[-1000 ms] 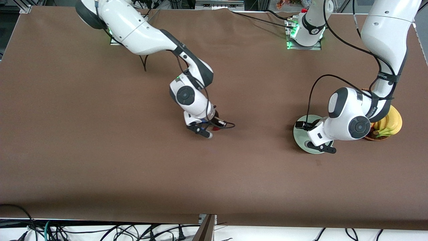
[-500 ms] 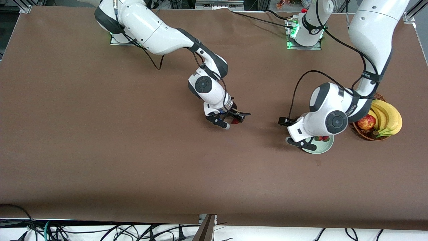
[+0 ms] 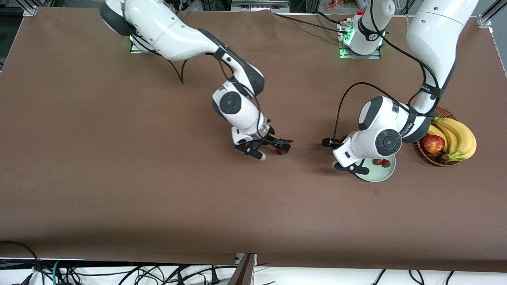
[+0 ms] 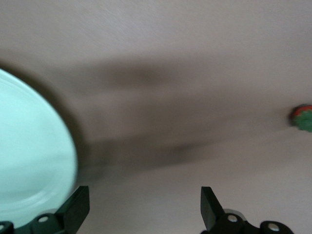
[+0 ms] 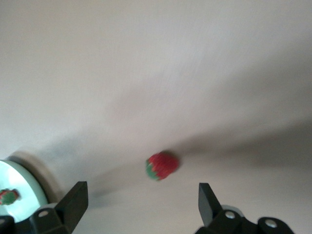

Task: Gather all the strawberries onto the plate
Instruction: 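Set the last strawberry mid-table with the right gripper while the left returns, then grasp the last strawberry with the left gripper while the right gripper withdraws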

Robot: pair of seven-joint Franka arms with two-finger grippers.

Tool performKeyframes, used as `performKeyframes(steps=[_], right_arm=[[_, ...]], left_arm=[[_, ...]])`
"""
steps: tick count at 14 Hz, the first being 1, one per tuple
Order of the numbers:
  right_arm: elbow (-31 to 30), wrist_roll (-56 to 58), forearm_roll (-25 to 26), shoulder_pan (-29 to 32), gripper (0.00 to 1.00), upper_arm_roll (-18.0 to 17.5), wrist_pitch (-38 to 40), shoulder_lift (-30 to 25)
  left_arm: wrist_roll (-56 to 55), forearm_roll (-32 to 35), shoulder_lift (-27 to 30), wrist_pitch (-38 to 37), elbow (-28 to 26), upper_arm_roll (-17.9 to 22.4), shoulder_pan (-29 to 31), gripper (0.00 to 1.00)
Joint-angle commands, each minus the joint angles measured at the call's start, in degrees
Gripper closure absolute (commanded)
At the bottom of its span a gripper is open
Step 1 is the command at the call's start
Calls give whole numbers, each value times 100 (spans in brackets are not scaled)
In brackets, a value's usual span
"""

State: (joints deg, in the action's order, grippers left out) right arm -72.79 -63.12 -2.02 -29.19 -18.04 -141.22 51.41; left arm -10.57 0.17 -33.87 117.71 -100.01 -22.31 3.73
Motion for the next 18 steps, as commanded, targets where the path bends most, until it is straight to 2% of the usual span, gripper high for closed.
performKeyframes(steps=[1,3,6,8,11,13,15,18], right_arm=[[-559,1184,-9,684,0,-77,1024,-919],[-964,1844,-1,1124,0,-33,1525,-1508],[-1369,3188,8,1626,0,168,2351,-2081],[-1379,3961,26,1846,0,475,2949,-2354],[-1387,5061,52,2179,0,739,3564,-2740],[-1387,5824,52,2295,0,1090,4048,-3039],[-1387,6503,61,2347,0,1459,4461,-3373],[-1388,6795,70,2593,0,1706,4953,-3891]], left_arm=[[-391,-342,-41,260,-18,7,-205,0],[-1170,-342,-32,532,-27,16,-538,0],[-2254,-254,-50,1506,-80,42,-1040,0],[-2291,-254,-120,2149,-228,33,-1189,0],[-2300,-211,-409,2651,-318,68,-1532,0],[-2300,410,-576,3046,-309,69,-1586,0],[-2309,669,-656,3100,-317,60,-1603,0],[-2309,713,-718,3109,-300,69,-1796,0]])
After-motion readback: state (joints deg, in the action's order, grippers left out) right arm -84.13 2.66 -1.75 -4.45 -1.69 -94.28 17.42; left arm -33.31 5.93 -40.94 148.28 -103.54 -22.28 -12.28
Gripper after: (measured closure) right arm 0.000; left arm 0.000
